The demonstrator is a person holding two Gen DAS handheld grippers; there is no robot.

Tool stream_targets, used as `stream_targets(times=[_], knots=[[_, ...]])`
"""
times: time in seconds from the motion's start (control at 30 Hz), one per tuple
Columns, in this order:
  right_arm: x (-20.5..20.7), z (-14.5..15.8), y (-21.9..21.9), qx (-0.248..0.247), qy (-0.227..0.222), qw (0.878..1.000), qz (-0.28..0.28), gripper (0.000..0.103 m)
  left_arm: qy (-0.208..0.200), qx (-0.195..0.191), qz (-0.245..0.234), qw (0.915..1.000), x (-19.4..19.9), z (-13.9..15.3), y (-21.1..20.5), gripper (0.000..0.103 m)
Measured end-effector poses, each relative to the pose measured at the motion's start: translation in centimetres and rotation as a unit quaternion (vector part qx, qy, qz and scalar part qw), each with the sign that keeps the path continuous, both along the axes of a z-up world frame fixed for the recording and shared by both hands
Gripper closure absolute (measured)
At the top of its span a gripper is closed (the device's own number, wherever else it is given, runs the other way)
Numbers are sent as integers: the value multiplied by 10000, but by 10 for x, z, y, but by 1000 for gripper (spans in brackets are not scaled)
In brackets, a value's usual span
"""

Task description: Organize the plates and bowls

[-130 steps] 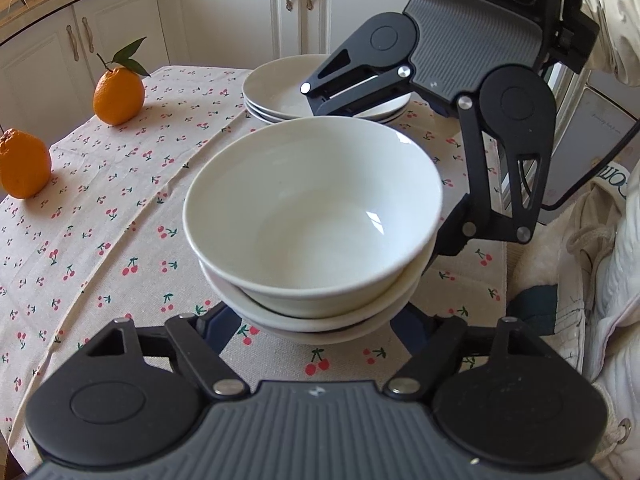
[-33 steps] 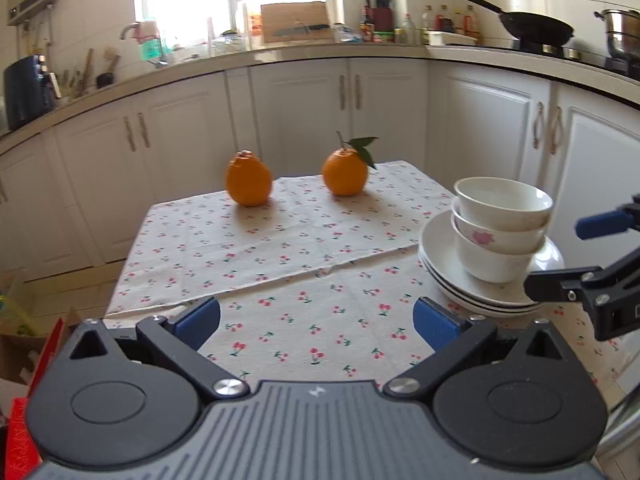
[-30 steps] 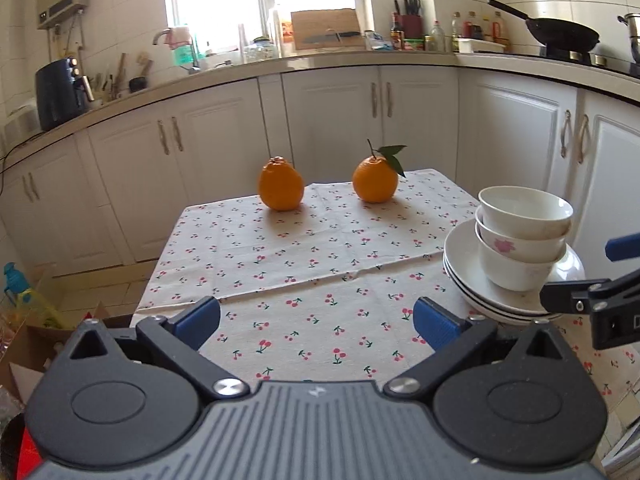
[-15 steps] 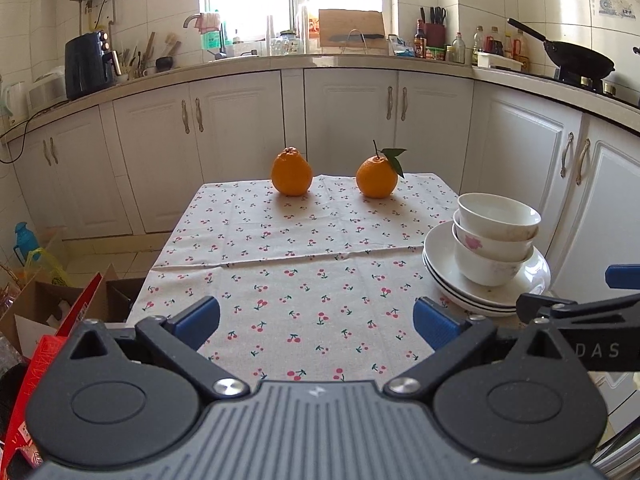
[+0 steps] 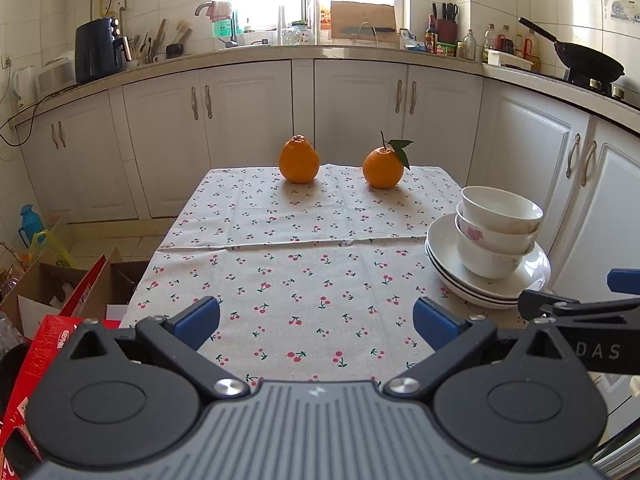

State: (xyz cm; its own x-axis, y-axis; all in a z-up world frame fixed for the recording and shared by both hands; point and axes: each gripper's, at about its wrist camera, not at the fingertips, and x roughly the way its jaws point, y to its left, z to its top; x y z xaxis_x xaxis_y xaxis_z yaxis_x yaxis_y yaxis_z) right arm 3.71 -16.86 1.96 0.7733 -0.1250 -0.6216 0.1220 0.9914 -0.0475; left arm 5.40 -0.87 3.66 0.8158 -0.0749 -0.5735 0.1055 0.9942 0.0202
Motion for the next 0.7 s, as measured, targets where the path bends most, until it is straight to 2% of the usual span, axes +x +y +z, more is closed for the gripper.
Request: stream_targets(times=[0.7], knots=[[2, 0, 0, -32, -2, 10000, -33, 0, 45, -50, -6, 10000, 2, -1, -1, 1]])
